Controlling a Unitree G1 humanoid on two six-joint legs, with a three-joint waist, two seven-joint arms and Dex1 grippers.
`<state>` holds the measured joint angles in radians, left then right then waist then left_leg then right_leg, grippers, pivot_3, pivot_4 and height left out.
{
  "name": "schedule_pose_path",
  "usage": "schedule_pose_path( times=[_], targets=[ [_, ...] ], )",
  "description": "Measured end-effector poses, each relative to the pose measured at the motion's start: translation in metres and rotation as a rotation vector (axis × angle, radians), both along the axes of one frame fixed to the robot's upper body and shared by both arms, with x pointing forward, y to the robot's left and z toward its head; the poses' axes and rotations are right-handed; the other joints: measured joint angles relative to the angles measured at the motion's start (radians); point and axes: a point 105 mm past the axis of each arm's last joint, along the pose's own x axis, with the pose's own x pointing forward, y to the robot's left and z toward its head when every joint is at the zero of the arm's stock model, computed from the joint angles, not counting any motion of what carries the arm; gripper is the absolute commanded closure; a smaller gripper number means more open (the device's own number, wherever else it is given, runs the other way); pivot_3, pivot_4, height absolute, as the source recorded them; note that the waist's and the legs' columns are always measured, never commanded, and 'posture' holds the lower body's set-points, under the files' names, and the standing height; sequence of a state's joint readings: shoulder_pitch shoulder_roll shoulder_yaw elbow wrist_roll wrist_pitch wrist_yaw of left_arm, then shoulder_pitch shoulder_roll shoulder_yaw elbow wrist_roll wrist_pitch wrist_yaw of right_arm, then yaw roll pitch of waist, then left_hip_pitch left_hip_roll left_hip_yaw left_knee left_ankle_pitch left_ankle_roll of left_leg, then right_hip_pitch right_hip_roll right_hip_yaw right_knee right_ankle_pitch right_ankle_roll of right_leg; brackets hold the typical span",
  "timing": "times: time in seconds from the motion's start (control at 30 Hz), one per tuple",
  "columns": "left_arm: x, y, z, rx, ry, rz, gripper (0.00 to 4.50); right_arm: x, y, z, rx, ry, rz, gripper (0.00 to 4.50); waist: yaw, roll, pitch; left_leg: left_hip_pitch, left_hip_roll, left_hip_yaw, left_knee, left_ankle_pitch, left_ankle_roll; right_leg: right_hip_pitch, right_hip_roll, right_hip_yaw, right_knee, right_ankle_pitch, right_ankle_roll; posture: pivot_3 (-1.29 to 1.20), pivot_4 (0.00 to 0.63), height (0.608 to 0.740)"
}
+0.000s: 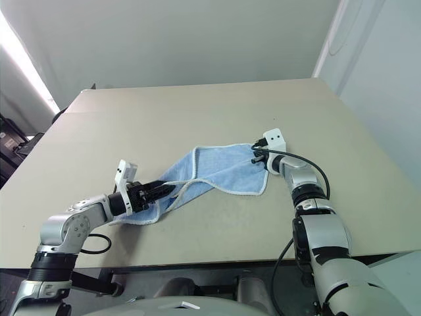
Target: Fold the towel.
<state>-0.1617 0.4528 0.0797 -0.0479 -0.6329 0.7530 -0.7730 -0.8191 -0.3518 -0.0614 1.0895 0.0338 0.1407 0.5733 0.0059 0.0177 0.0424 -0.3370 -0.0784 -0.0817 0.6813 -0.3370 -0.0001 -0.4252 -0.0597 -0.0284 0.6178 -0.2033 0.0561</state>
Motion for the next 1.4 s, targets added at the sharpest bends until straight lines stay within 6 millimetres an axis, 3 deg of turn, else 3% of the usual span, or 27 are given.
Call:
schedule_pose_path(
  times=[0.2, 0.47, 0.6, 0.7, 0.9, 0.97, 1.1, 1.27, 1.4],
  targets=[
    [-0.002, 0.001, 0.008, -0.033, -0.033, -0.028, 4.47, 0.000, 0.000, 0.000, 0.000, -0.002, -0.003, 4.50, 0.000, 0.000, 0.000, 0.000, 0.000, 0.000, 0.000, 0.000, 0.000, 0.000, 0.000, 0.000, 0.000, 0.000, 0.000, 0.00, 0.000, 0.740],
    [-0.005, 0.024, 0.025, -0.048, -0.074, -0.022, 4.47, -0.002, -0.002, -0.001, 0.019, -0.012, -0.005, 4.50, 0.001, 0.000, 0.000, 0.000, 0.000, 0.000, 0.000, 0.000, 0.000, 0.000, 0.000, 0.000, 0.000, 0.000, 0.000, 0.00, 0.000, 0.740],
    [0.011, 0.060, 0.040, -0.045, -0.117, 0.127, 4.47, -0.005, -0.006, 0.000, 0.037, 0.013, 0.015, 4.50, 0.001, 0.000, 0.000, 0.000, 0.000, 0.000, 0.000, 0.000, 0.000, 0.000, 0.001, 0.000, 0.000, 0.000, 0.000, 0.00, 0.000, 0.740],
    [0.017, 0.090, 0.062, -0.053, -0.176, 0.220, 4.47, -0.009, -0.009, 0.003, 0.072, 0.051, 0.045, 4.50, 0.002, 0.000, 0.000, -0.001, 0.000, 0.000, -0.001, 0.000, 0.000, -0.001, 0.000, 0.000, -0.001, 0.000, 0.000, 0.00, 0.000, 0.740],
    [0.023, 0.132, 0.083, -0.063, -0.223, 0.366, 4.47, -0.039, -0.010, 0.013, 0.178, 0.060, 0.195, 4.50, 0.003, 0.000, 0.000, -0.002, 0.000, 0.000, -0.002, -0.001, 0.001, -0.002, 0.000, 0.000, -0.003, 0.000, 0.001, 0.00, 0.000, 0.740],
    [0.024, 0.138, 0.088, -0.063, -0.230, 0.383, 4.47, -0.048, -0.011, 0.026, 0.231, 0.033, 0.230, 4.50, 0.003, -0.001, 0.001, -0.002, 0.000, 0.000, -0.002, -0.001, 0.001, -0.002, 0.000, 0.000, -0.002, 0.000, 0.001, 0.00, 0.000, 0.740],
    [0.020, 0.156, 0.096, -0.050, -0.235, 0.416, 4.47, -0.078, -0.017, 0.070, 0.336, -0.095, 0.331, 4.50, 0.005, -0.001, 0.001, -0.002, 0.001, 0.000, -0.003, -0.001, 0.001, -0.002, 0.000, -0.001, -0.002, 0.000, 0.002, 0.00, 0.000, 0.740],
    [0.008, 0.162, 0.095, -0.066, -0.192, 0.396, 4.47, -0.115, -0.023, 0.091, 0.376, -0.004, 0.409, 4.50, 0.007, -0.003, 0.002, -0.002, 0.001, 0.000, -0.002, -0.001, 0.001, -0.002, 0.000, -0.001, -0.003, -0.003, 0.006, 0.00, 0.000, 0.740],
    [-0.001, 0.160, 0.093, -0.085, -0.146, 0.363, 4.47, -0.129, -0.029, 0.112, 0.373, -0.004, 0.422, 4.50, 0.008, -0.006, 0.004, -0.001, 0.001, 0.000, -0.002, -0.001, 0.001, -0.001, 0.000, -0.001, -0.003, -0.003, 0.006, 0.00, 0.000, 0.740]
  ],
)
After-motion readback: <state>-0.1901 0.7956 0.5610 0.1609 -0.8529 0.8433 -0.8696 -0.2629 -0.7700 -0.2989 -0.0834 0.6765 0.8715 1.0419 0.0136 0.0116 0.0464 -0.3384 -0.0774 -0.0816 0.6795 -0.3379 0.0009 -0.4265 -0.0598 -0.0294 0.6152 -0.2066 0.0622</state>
